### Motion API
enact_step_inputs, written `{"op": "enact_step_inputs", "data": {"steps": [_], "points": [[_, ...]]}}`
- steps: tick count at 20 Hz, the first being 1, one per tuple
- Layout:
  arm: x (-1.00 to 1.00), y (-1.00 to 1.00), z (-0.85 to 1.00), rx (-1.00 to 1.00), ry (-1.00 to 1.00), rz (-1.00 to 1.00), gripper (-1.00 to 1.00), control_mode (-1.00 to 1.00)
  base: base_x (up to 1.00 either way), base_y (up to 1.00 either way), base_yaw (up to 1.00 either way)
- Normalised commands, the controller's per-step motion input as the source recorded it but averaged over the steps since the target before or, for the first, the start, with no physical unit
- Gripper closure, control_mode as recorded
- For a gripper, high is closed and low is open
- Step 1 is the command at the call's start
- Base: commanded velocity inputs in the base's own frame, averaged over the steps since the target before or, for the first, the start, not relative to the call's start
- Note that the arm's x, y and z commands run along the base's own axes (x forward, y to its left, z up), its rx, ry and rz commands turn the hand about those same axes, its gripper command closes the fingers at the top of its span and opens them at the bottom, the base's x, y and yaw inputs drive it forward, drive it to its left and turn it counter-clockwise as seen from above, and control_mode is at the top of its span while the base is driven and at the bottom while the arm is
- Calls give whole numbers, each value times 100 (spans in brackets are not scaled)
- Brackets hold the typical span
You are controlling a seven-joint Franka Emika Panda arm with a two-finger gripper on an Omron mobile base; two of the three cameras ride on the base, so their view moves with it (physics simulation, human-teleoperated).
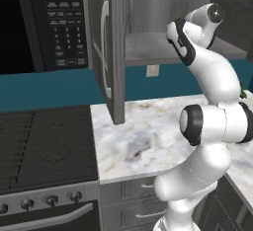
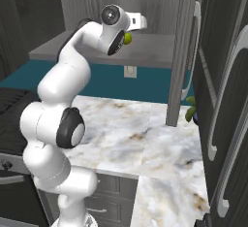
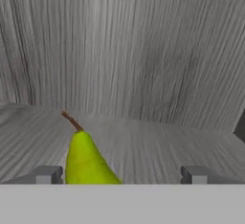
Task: Pick the pear from the counter and place it in the cabinet. Then close the cabinet.
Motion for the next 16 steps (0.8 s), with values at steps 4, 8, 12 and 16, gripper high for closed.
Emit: {"op": "enact_step_inputs", "data": {"steps": [4,8,12,16], "points": [[-100,0,2,0,3,0,-100,-100,0,0,0],[-97,2,0,0,11,0,-100,-100,0,0,0],[-100,-1,0,0,0,0,-100,-100,0,0,0],[-100,0,4,0,4,-1,-100,-100,0,0,0]]}}
